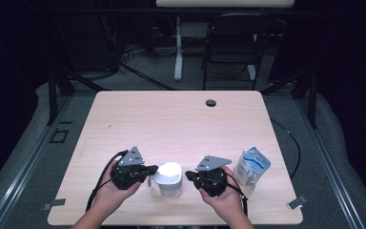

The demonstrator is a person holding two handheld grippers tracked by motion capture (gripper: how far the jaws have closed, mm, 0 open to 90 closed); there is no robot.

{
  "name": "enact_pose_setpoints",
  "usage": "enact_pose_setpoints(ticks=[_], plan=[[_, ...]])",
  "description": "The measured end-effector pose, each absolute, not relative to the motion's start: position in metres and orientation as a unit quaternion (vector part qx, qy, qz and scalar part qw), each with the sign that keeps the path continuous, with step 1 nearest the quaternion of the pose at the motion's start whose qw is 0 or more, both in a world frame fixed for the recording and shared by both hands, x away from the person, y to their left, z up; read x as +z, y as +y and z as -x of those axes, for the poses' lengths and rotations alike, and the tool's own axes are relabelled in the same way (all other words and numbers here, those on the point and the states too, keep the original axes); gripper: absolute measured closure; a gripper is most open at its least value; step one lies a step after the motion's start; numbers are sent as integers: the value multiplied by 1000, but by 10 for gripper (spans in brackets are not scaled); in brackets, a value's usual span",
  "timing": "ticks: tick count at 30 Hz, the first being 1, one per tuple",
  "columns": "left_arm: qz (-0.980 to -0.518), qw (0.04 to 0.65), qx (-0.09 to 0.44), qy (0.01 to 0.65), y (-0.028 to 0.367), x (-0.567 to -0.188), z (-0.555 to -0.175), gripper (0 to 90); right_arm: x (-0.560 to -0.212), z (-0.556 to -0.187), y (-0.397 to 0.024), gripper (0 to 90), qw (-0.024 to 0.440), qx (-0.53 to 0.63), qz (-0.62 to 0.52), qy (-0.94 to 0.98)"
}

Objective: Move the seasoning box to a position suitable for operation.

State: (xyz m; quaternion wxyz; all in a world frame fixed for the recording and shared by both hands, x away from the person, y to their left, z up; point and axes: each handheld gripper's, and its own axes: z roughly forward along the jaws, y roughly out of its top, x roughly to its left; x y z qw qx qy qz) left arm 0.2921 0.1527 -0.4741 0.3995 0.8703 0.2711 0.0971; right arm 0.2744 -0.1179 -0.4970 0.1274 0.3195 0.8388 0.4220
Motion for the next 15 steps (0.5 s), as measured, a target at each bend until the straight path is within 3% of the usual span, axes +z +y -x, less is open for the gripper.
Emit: enact_pose_setpoints(ticks=[15], plan=[[-864,409,101,277,154,-476,-291,900,-507,-274,-111,888,113,421,-315,843]])
